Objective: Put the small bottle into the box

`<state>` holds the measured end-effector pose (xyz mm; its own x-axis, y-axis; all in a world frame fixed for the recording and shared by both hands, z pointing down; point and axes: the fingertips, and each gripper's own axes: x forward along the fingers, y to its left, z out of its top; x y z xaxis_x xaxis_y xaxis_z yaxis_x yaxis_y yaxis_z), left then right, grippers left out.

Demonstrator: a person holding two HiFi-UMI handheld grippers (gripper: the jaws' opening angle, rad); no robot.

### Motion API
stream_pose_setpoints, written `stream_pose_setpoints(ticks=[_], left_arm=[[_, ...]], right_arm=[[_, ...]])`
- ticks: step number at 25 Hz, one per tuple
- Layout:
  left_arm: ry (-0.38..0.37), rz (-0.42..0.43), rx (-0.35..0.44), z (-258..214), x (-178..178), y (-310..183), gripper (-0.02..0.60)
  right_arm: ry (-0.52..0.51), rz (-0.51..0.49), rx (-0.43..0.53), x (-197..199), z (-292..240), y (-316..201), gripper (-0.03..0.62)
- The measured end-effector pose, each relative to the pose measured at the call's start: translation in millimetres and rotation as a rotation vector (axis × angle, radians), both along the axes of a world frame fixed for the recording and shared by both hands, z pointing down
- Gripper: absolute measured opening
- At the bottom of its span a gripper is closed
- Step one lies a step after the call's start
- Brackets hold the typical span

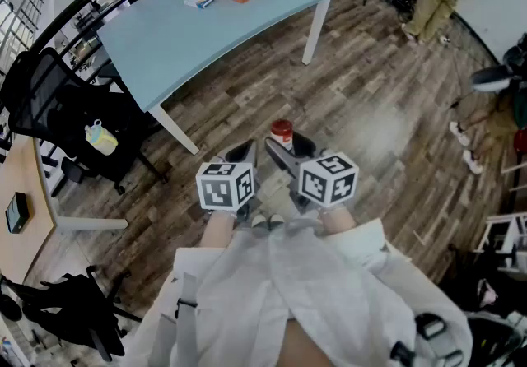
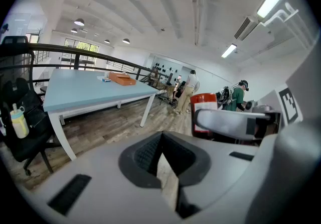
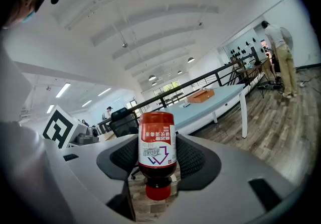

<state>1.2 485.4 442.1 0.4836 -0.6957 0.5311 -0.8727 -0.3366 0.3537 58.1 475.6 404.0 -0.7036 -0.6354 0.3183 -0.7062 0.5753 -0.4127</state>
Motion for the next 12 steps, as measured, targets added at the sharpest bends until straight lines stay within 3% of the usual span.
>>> stream_pose_setpoints(ticks=[12], left_arm=[[-0.01, 0.001, -0.035, 11.6, -13.5, 0.4, 0.005]], right_arm=[[0.008, 0.011, -0.016, -7.5, 6.8, 5.8, 0.218]])
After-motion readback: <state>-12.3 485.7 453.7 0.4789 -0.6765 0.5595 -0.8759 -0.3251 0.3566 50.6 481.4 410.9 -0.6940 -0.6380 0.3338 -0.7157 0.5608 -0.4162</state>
